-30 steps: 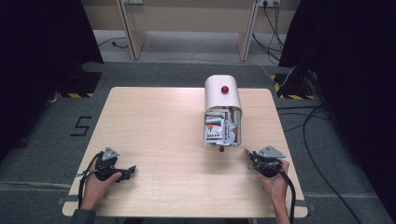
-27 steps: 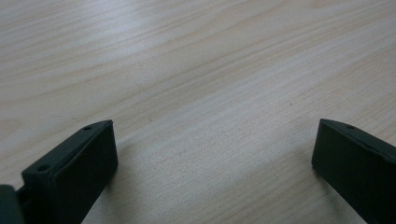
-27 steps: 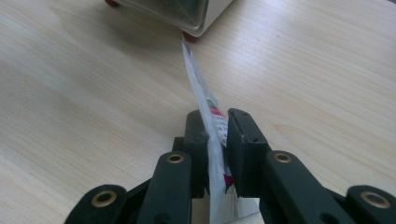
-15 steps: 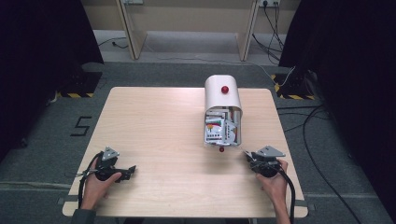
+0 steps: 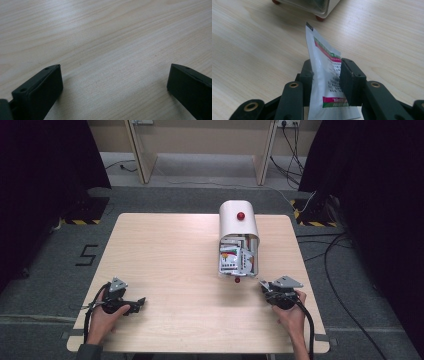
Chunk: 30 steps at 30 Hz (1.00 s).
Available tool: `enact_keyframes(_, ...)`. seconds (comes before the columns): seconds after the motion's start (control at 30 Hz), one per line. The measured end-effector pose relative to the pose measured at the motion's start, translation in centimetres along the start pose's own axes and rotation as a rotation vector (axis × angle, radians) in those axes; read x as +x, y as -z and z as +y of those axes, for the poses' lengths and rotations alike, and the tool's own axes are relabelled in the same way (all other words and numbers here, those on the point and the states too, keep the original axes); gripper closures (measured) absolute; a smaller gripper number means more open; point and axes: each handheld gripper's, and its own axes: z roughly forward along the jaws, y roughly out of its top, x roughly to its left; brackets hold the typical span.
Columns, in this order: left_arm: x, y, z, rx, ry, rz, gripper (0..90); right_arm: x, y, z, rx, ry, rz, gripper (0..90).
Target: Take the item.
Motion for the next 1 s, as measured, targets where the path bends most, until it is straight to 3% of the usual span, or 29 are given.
enact_keyframes(0.43,0.0,0.0,0.0,0.0,0.0,-0.001,0.0,-0.12,-0.29,-0.11,-0.005,0.012,-0.025,61.8)
enact_keyframes(0.6,0.0,0.0,0.0,0.0,0.0,-0.001,0.0,0.25,-0.42,0.01,0.025,-0.019,0.012,48.8)
enact_keyframes(0.83,0.0,0.0,0.0,0.0,0.0,-0.001,0.0,0.52,-0.23,0.19,0.02,-0.04,0.052,41.1)
enact_keyframes(1.0,0.0,0.0,0.0,0.0,-0.001,-0.001,0.0,0.29,0.19,0.34,0.001,-0.047,0.057,39.9)
